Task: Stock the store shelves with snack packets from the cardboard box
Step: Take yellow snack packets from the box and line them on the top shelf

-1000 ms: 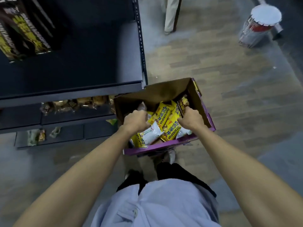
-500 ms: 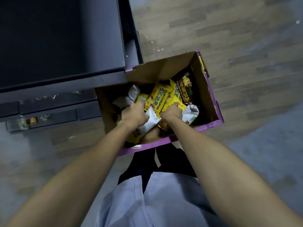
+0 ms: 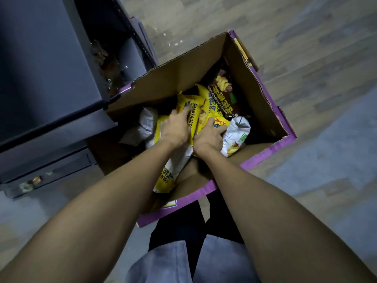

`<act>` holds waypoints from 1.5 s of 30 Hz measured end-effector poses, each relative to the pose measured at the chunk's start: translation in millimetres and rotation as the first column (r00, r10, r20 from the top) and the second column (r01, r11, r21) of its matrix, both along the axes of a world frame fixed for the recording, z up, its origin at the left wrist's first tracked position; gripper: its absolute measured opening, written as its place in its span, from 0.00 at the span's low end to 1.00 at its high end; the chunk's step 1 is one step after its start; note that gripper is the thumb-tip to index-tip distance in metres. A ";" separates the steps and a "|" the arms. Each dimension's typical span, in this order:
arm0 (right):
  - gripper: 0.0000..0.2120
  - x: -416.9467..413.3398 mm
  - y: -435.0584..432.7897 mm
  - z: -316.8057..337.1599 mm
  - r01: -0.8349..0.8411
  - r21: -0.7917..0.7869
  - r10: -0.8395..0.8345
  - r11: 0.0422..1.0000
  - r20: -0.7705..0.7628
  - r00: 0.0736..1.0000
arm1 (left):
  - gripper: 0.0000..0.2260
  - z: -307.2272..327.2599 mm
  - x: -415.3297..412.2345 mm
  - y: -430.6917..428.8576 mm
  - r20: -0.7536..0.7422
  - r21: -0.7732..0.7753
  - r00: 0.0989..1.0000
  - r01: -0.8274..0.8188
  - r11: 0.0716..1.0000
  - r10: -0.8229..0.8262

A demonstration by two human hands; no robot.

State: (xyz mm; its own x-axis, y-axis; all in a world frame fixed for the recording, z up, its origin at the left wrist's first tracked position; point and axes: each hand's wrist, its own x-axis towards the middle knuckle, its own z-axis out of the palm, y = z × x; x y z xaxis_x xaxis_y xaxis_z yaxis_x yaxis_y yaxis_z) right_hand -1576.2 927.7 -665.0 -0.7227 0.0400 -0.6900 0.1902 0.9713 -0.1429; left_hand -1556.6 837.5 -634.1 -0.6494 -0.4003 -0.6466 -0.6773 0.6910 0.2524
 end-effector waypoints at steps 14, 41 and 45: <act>0.23 5.1 10.9 -17.1 -0.067 -0.003 0.066 0.998 -0.041 0.997 | 0.34 -39.4 -15.0 13.7 -0.010 -0.074 0.992 -0.127 0.989 0.126; 0.22 -35.0 44.3 129.5 -0.609 -0.091 0.541 0.788 -0.370 0.755 | 0.36 107.3 45.2 48.9 -0.275 -0.172 0.920 -0.332 0.927 0.279; 0.26 -24.3 52.6 134.3 -0.665 -0.090 0.580 0.741 -0.414 0.702 | 0.35 117.7 70.4 61.2 -0.265 -0.182 0.896 -0.410 0.894 0.357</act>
